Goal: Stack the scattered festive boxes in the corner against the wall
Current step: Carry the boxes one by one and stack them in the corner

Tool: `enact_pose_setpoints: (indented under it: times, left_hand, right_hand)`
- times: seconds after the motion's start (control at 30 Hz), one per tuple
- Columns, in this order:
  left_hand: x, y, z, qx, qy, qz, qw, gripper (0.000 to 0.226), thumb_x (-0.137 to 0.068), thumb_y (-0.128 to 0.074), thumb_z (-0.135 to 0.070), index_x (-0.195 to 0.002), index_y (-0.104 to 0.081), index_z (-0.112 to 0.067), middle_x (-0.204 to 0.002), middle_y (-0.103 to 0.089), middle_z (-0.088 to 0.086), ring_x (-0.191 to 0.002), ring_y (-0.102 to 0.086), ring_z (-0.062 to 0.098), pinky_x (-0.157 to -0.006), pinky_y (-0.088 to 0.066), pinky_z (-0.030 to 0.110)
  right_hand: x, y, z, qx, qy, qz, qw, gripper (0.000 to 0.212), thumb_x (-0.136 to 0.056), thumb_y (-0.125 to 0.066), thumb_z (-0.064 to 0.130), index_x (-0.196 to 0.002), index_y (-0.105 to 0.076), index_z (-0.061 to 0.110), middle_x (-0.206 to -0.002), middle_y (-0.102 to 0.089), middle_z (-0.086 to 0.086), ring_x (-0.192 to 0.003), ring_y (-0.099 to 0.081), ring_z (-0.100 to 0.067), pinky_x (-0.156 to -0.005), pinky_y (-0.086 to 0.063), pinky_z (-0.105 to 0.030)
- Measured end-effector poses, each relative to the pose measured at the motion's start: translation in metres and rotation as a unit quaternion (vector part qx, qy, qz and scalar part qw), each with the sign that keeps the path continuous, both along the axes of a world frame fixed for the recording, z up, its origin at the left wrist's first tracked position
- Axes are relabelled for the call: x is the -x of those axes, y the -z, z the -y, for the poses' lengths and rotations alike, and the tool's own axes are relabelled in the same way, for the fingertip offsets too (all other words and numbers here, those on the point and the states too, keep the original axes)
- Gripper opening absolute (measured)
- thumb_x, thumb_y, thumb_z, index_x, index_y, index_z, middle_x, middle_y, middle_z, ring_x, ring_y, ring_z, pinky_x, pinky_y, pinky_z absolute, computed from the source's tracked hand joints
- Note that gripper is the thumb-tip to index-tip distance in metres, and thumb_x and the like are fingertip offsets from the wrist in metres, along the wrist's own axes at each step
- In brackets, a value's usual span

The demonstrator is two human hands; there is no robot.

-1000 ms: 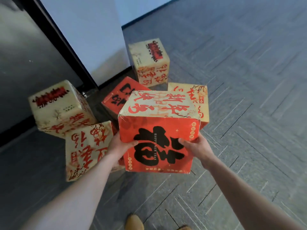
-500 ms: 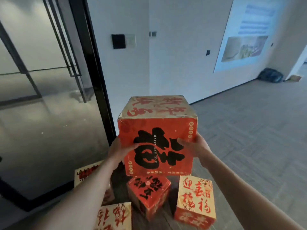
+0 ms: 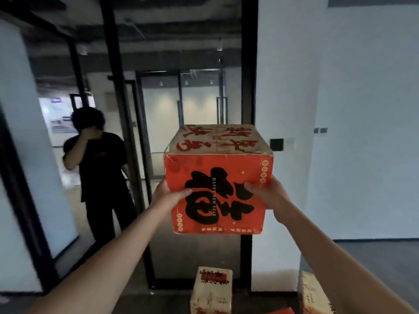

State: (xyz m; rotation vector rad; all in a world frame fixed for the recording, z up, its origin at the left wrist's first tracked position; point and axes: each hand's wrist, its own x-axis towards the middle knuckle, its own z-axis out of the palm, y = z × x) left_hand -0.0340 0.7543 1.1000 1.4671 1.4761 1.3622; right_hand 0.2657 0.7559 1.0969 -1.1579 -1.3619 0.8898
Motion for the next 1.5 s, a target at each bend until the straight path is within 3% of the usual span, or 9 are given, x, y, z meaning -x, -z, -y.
enact_pose_setpoints:
  times: [0.13, 0.33, 0.6, 0.73, 0.87, 1.0, 1.17, 1.33, 1.5]
  left_hand:
    - [0.097, -0.019, 0.065, -0.025, -0.101, 0.002, 0.995, 0.067, -0.067, -0.088, -0.039, -0.126, -0.056, -0.033, -0.112, -0.07, -0.009, -0.105, -0.066, 0.017, -0.097, -0.052, 0.048]
    - [0.237, -0.043, 0.178, -0.038, -0.209, -0.01, 0.977, 0.063, -0.071, -0.087, -0.034, -0.126, -0.055, -0.033, -0.112, -0.069, -0.01, -0.107, -0.065, 0.017, -0.094, -0.053, 0.046]
    - [0.434, -0.058, 0.361, -0.065, -0.356, -0.005, 0.932, 0.064, -0.072, -0.087, -0.038, -0.127, -0.054, -0.034, -0.111, -0.07, -0.01, -0.102, -0.067, 0.017, -0.084, -0.057, 0.042]
    - [0.539, -0.058, 0.462, -0.063, -0.437, -0.005, 0.897, 0.055, -0.077, -0.084, -0.032, -0.123, -0.055, -0.033, -0.108, -0.071, -0.008, -0.097, -0.069, 0.019, -0.082, -0.059, 0.047]
    - [0.634, -0.055, 0.565, -0.067, -0.507, 0.002, 0.86, 0.048, -0.081, -0.081, -0.027, -0.121, -0.055, -0.028, -0.106, -0.071, -0.006, -0.093, -0.069, 0.017, -0.073, -0.059, 0.038]
    - [0.72, -0.051, 0.668, -0.057, -0.582, 0.011, 0.811, 0.051, -0.08, -0.082, -0.026, -0.124, -0.057, -0.024, -0.11, -0.071, -0.002, -0.097, -0.069, 0.021, -0.077, -0.058, 0.041]
    - [0.8, -0.035, 0.781, -0.047, -0.659, 0.013, 0.751, 0.055, -0.079, -0.083, -0.025, -0.126, -0.055, -0.022, -0.114, -0.069, 0.0, -0.1, -0.067, 0.022, -0.079, -0.057, 0.041]
    - [0.863, -0.008, 0.864, -0.041, -0.714, 0.009, 0.698, 0.06, -0.079, -0.083, -0.019, -0.13, -0.052, -0.019, -0.114, -0.066, -0.002, -0.104, -0.065, 0.021, -0.072, -0.054, 0.03]
    - [0.94, 0.024, 0.924, -0.01, -0.762, -0.009, 0.647, 0.07, -0.076, -0.085, -0.025, -0.136, -0.048, -0.02, -0.122, -0.063, -0.002, -0.109, -0.061, 0.019, -0.092, -0.053, 0.039]
  right_hand:
    - [0.101, -0.021, 0.008, -0.013, -0.097, -0.018, 0.995, 0.054, -0.064, -0.088, 0.047, -0.111, -0.063, 0.039, -0.104, -0.075, 0.009, -0.099, -0.07, -0.019, -0.091, -0.056, -0.052]
    - [0.267, -0.038, 0.049, -0.013, -0.241, -0.035, 0.97, 0.074, -0.048, -0.089, 0.062, -0.114, -0.061, 0.041, -0.109, -0.074, 0.008, -0.104, -0.07, -0.022, -0.091, -0.055, -0.055]
    - [0.521, -0.068, 0.15, -0.018, -0.398, -0.014, 0.917, 0.053, -0.065, -0.087, 0.048, -0.111, -0.061, 0.048, -0.113, -0.071, 0.013, -0.11, -0.064, -0.018, -0.094, -0.052, -0.054]
    - [0.662, -0.075, 0.223, -0.028, -0.471, -0.006, 0.882, 0.055, -0.071, -0.086, 0.045, -0.119, -0.059, 0.043, -0.112, -0.07, 0.013, -0.107, -0.065, -0.016, -0.08, -0.055, -0.042]
    - [0.805, -0.077, 0.301, -0.033, -0.54, 0.022, 0.841, 0.053, -0.073, -0.083, 0.048, -0.119, -0.057, 0.042, -0.114, -0.07, 0.012, -0.106, -0.065, -0.018, -0.085, -0.055, -0.049]
    - [0.934, -0.068, 0.387, -0.032, -0.596, 0.029, 0.802, 0.053, -0.075, -0.082, 0.048, -0.121, -0.057, 0.04, -0.115, -0.069, 0.011, -0.106, -0.065, -0.019, -0.076, -0.056, -0.045]
    - [1.066, -0.045, 0.489, -0.022, -0.651, 0.039, 0.758, 0.053, -0.076, -0.081, 0.049, -0.122, -0.058, 0.037, -0.116, -0.069, 0.01, -0.108, -0.065, -0.021, -0.09, -0.053, -0.056]
    - [1.175, -0.014, 0.572, -0.01, -0.704, 0.05, 0.708, 0.055, -0.078, -0.079, 0.051, -0.126, -0.057, 0.035, -0.119, -0.068, 0.009, -0.111, -0.063, -0.022, -0.091, -0.052, -0.053]
    - [1.289, 0.019, 0.633, -0.004, -0.75, 0.059, 0.659, 0.06, -0.077, -0.078, 0.052, -0.129, -0.053, 0.034, -0.123, -0.066, 0.008, -0.112, -0.062, -0.022, -0.088, -0.052, -0.049]
